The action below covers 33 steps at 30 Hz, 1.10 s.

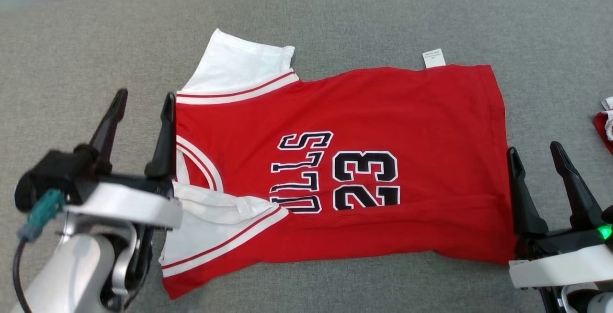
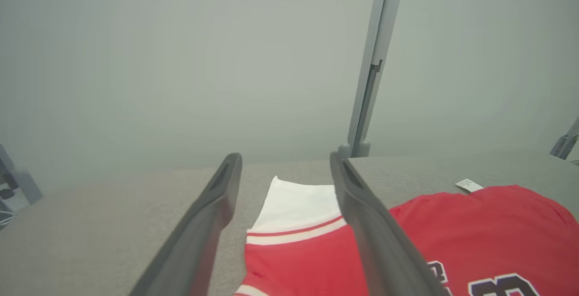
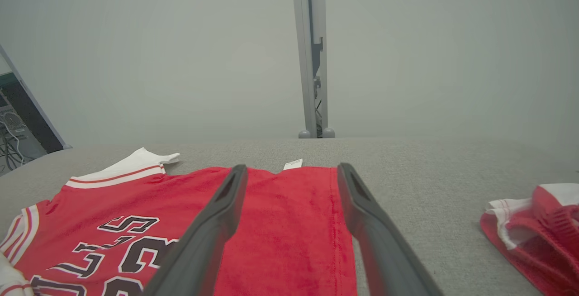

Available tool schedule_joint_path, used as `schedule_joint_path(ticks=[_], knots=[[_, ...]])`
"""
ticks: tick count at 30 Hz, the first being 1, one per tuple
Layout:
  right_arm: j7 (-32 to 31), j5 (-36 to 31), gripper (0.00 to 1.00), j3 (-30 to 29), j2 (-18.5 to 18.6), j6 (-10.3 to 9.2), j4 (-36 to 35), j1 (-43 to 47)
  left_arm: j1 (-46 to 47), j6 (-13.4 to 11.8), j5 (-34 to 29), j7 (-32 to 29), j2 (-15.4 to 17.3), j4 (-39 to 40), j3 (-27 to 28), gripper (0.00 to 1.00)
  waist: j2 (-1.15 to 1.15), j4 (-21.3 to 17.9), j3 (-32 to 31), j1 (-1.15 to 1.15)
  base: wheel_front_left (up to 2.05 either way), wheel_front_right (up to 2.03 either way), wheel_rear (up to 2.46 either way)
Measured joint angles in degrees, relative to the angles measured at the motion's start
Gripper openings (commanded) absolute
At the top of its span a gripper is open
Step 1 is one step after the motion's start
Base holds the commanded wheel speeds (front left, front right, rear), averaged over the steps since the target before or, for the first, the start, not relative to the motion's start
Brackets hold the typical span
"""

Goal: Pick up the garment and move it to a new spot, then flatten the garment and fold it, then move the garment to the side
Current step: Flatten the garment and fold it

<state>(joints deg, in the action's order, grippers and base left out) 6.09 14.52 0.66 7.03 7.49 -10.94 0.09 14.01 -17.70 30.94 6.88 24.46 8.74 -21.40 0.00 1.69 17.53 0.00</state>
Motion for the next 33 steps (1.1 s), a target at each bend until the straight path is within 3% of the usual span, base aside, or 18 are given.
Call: schedule_joint_path(ticks=[7, 15, 21, 28, 29, 30, 31, 33], knots=[[0.9, 0.9, 1.00, 1.8, 0.2, -0.01, 0.8, -3.2, 19.7, 10.0, 4.0, -8.0, -0.1, -15.2, -2.1, 1.00, 0.00, -1.7, 4.3, 0.00, 0.00, 0.00, 0.00], [3.1, 1.9, 1.00, 5.1, -0.1, 0.00, 3.7, -6.7, 36.0, 18.6, 6.9, -16.1, -0.9, -36.8, -3.8, 1.00, 0.00, -5.7, 9.7, 0.00, 0.00, 0.00, 0.00], [4.6, 2.7, 1.00, 6.9, -0.4, 0.00, 5.9, -9.1, 43.6, 22.3, 8.2, -20.9, -0.3, -47.6, -4.5, 1.00, 0.00, -8.8, 13.8, 0.00, 0.00, 0.00, 0.00], [6.2, 3.6, 1.00, 6.9, -0.4, -0.01, 8.2, -10.2, 47.6, 24.2, 9.3, -23.6, 1.4, -54.8, -5.4, 1.00, 0.00, -11.5, 16.8, 0.00, 0.00, 0.00, 0.00], [6.3, 3.7, 1.00, 6.7, -0.3, -0.01, 8.3, -10.2, 48.0, 24.2, 9.4, -24.0, 1.5, -55.2, -5.7, 0.95, 0.00, -11.6, 16.9, 0.00, 0.00, 0.00, 0.00], [6.4, 3.8, 1.00, 6.5, 0.0, 0.00, 8.6, -10.3, 48.3, 24.3, 9.4, -23.9, 1.4, -55.5, -6.0, 0.38, 0.00, -11.6, 16.9, 0.00, 0.00, 0.00, 0.00], [6.4, 4.2, 1.00, 6.4, 0.2, 0.00, 8.8, -10.6, 48.5, 24.6, 9.5, -23.9, 1.4, -55.8, -6.2, 0.00, 0.00, -11.6, 16.8, 0.00, 0.00, 0.00, 0.00], [6.4, 5.5, 1.00, 6.3, 0.8, -0.01, 9.0, -12.1, 48.5, 24.7, 9.5, -24.0, 1.3, -56.1, -7.0, 0.00, 0.00, -11.4, 16.6, 0.00, 0.00, 0.00, 0.00]])
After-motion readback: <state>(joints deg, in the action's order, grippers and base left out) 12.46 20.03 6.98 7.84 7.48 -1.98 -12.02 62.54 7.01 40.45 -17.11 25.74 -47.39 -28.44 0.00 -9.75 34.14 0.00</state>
